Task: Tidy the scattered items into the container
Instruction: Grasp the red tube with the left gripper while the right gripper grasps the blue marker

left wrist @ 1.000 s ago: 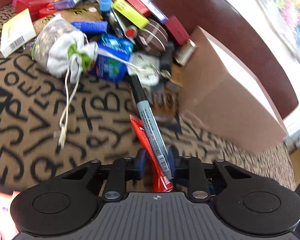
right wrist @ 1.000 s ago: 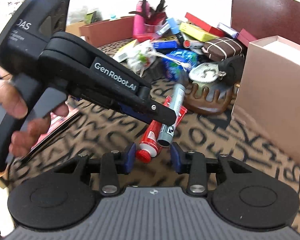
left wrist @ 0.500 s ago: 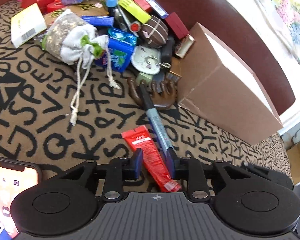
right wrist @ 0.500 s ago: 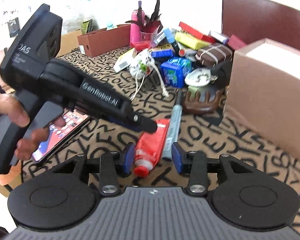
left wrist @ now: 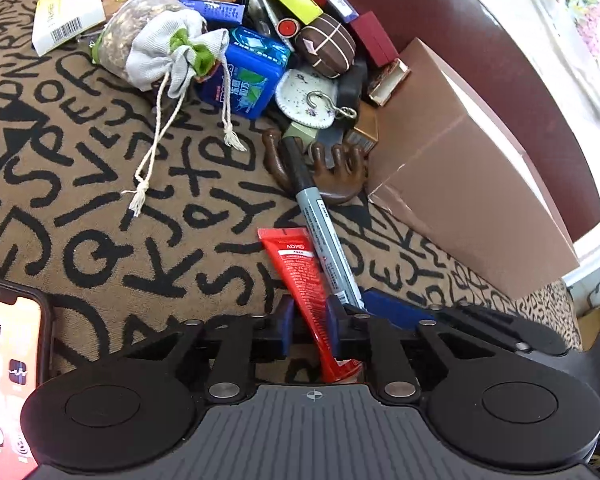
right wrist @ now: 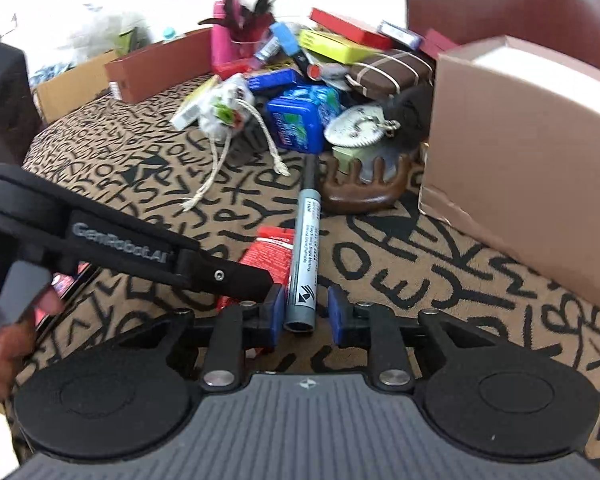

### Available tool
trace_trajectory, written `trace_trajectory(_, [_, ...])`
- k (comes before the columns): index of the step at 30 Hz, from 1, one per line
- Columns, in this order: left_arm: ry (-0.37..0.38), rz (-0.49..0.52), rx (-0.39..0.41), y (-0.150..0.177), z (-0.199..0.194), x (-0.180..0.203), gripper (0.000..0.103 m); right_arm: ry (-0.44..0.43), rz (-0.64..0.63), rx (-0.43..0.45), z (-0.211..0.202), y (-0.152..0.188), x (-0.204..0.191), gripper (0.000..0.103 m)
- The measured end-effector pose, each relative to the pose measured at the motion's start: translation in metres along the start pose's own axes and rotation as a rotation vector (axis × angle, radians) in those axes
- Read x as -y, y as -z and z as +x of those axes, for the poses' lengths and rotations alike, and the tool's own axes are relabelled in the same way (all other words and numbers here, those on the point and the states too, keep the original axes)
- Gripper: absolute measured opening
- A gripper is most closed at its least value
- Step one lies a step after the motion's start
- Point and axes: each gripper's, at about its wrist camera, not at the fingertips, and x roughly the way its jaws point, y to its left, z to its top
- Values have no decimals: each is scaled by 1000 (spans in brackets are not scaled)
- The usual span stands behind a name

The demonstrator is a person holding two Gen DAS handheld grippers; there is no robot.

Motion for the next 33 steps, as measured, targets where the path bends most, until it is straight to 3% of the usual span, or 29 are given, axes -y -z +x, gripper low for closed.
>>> trace_trajectory(2, [-18, 14, 3, 0, 3, 3, 8, 15, 16, -8, 2, 0, 2, 18])
trace_trajectory(7, [-35, 52, -33, -5, -1, 6, 7, 58, 14, -11, -17, 10, 6, 18])
trace_trajectory(11, [-27, 110, -116, -7, -6, 9, 6, 26, 24, -87, -40, 21, 10, 18])
trace_trajectory(12, [-28, 126, -128, -7, -7, 11, 14, 27, 14, -92, -45, 23, 8, 18])
trace_trajectory(13, [-33, 136, -124, -7, -8, 13, 28, 30, 10, -93, -47, 23, 7, 19])
trace_trajectory(15, [-58, 158, -114, -6, -7, 19, 42, 41, 19, -77, -48, 22, 7, 20])
trace_trajectory(20, [-60, 185, -118, -4, -1, 25, 47, 45, 32, -70, -34, 13, 7, 21])
trace_trajectory(22, [-64, 196, -122, -5, 0, 27, 45, 48, 32, -80, -27, 12, 8, 21])
trace_trajectory(24, [-91, 229, -134, -5, 2, 31, 19, 45, 34, -82, -22, 10, 9, 21])
trace_trajectory(26, [-93, 254, -155, -6, 3, 34, 12, 43, 43, -85, -21, 9, 10, 22])
trace_trajectory(28, [-94, 273, -163, -4, 3, 37, 13, 43, 41, -88, -20, 9, 10, 22])
trace_trajectory(29, [-94, 281, -162, -3, 4, 38, 23, 44, 41, -91, -19, 8, 10, 22])
trace_trajectory(32, [-99, 289, -155, -2, 6, 39, 23, 52, 48, -98, -17, 7, 9, 22])
trace_trajectory(33, [-100, 292, -154, -1, 6, 40, 17, 54, 48, -97, -17, 7, 8, 22])
